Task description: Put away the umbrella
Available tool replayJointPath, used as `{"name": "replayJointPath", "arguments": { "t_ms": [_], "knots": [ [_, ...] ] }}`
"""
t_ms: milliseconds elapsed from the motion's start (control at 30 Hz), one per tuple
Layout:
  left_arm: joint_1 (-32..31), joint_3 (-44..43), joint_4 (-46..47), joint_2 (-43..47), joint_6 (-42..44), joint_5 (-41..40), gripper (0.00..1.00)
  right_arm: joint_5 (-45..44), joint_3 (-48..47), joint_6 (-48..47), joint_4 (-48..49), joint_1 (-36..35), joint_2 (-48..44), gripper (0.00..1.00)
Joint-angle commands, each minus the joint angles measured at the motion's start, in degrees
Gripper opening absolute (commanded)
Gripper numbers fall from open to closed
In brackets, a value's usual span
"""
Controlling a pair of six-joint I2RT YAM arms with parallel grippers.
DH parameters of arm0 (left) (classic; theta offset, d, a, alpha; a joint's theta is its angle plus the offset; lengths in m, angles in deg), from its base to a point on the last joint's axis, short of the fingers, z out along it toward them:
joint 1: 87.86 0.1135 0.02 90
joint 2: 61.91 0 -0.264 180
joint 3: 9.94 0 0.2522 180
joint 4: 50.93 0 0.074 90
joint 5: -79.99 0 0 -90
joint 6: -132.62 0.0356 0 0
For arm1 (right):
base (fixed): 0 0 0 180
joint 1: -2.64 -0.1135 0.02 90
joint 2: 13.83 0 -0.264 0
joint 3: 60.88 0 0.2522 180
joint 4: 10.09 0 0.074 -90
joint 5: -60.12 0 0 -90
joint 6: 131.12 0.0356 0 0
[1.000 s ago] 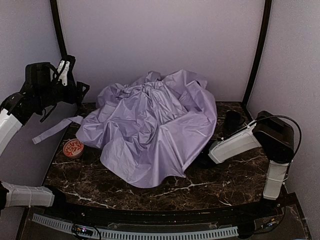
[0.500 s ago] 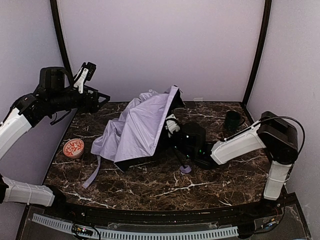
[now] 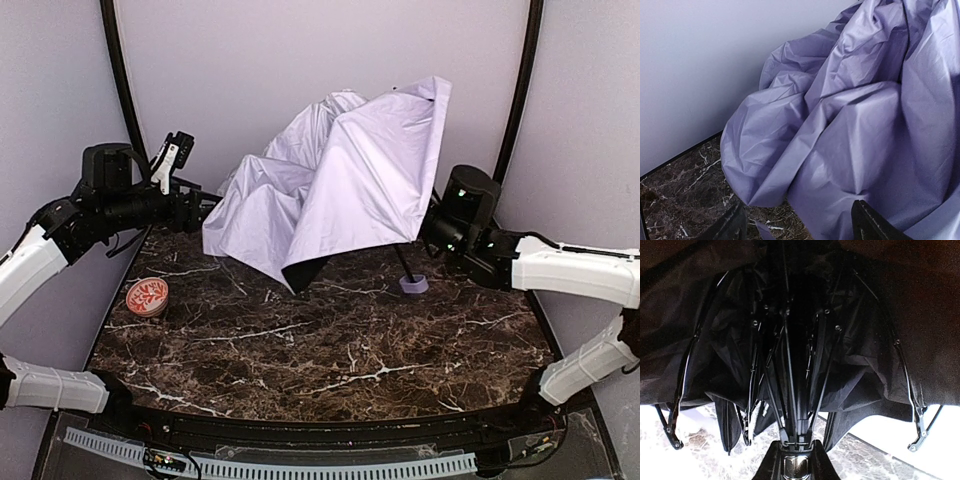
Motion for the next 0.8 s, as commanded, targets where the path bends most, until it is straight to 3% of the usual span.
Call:
{"name": "replayJointPath", "arguments": {
  "t_ms": [0, 100, 233, 433, 633, 767],
  "knots": [
    [-0.5, 1.1, 3.2, 1.6, -1.4, 2.5, 0.73, 6.7, -5.0, -1.6, -14.4, 2.5, -7.3, 0.00],
    [-1.6, 2.0, 3.6, 1.3, -1.4, 3.8, 0.73, 8.4, -6.3, -3.1, -18.2, 3.4, -10.7, 0.00],
    [-2.1, 3.8, 4.5, 2.1, -1.9, 5.2, 0.73, 10.4, -8.2, -2.9, -15.4, 4.4, -13.9, 0.00],
    [-2.1, 2.8, 0.0, 4.9, 2.1, 2.0, 0.71, 13.1, -13.1, -9.6, -18.9, 4.9, -13.9, 0.00],
    [-2.2, 5.7, -7.3, 12.9, 10.3, 8.4, 0.65, 23.9, -28.9, -21.3, -51.7, 6.5, -10.8, 0.00],
    [-2.7, 7.3, -10.5, 14.9, 13.4, 14.1, 0.59, 22.2, -34.7, -25.4, -61.5, 6.5, -9.7, 0.00]
  ]
}}
